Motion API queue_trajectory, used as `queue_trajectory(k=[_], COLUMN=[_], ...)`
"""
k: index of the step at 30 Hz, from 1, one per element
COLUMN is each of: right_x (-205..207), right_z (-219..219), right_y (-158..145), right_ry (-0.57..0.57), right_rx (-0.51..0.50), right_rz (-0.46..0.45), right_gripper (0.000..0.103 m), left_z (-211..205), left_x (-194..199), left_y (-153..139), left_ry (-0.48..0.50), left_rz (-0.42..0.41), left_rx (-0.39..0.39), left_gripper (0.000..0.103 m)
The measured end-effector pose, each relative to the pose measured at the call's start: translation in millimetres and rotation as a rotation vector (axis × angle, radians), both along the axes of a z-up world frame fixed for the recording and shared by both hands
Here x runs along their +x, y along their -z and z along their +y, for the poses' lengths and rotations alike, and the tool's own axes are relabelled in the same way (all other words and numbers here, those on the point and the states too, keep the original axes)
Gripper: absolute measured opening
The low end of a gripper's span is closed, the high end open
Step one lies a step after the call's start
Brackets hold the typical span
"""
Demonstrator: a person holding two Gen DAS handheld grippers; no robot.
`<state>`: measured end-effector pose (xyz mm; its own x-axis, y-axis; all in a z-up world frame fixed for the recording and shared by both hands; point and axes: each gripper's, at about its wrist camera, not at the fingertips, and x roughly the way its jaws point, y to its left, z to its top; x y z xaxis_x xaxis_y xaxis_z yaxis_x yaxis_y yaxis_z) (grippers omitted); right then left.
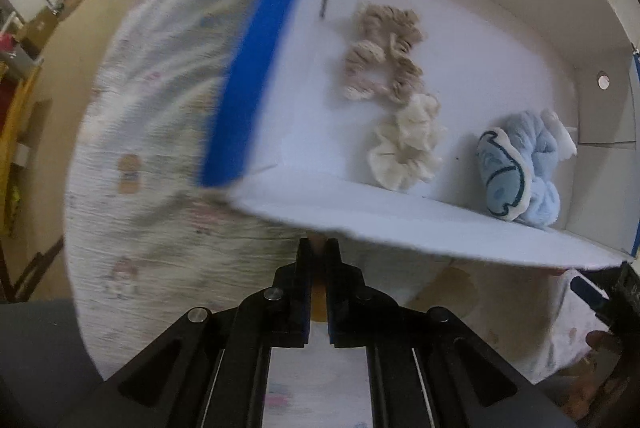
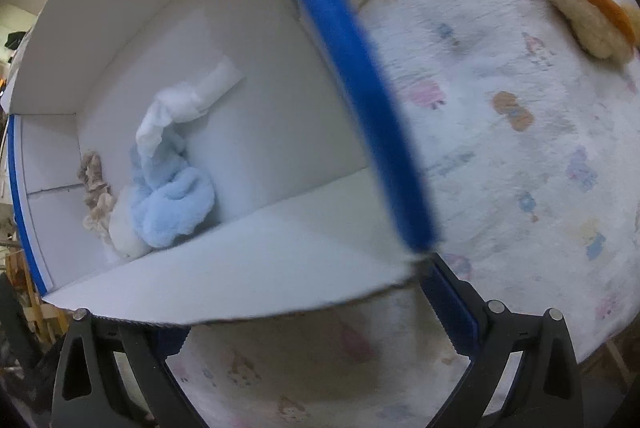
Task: Organize soft objects
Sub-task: 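Grasp the orange item with the left tool while the right tool grasps the pink duck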
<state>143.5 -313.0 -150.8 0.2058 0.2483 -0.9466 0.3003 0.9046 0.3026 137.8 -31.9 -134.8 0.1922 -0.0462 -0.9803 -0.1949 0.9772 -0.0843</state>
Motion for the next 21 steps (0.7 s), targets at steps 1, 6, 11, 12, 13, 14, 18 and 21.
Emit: queue_trajectory(k=[1,6,11,12,13,14,18,21], right_x=[1,-1,-12,-12,-12,-11,-6,-4], right_z=[1,3,10,13,16,19,26,32], right_y=[0,-1,2,3,4,6,13,13], right_ry=[0.003,0.008,-0.021,-0.031,-0.042,-0.05,-0.061,-0.081], right_rx=[0.002,0.002,-0.024,-0.037,-0.052,-0.067,-0.091,-0.088], right_rz=[-0.002,-0.012,-0.021,-0.02,-0.019,-0.019,-0.014,-0.028], right_gripper=[0.103,0.103,0.103,0.103,0.103,0.103,0.082,0.058], left_z=[2,3,15,18,19,21,21,19], left_x=[-1,-16,-33,-34,-35,-38,-43,-41], left_y=[-1,-6,-17,-18,-17,-17,-16,-13], left_ry=[0.0,0.001,-0.021,-0.025,-0.029,-0.032,-0.037,-0.039], left_rz=[-0.005,-0.022,-0.035,-0.031,-0.027,-0.02,-0.011,-0.017], left_rx=[0.007,0.017,0.014,0.009,0.004,0.0,-0.003,0.004], left_gripper=[0.006,0.006,0.006,0.006,0.006,0.006,0.006,0.006])
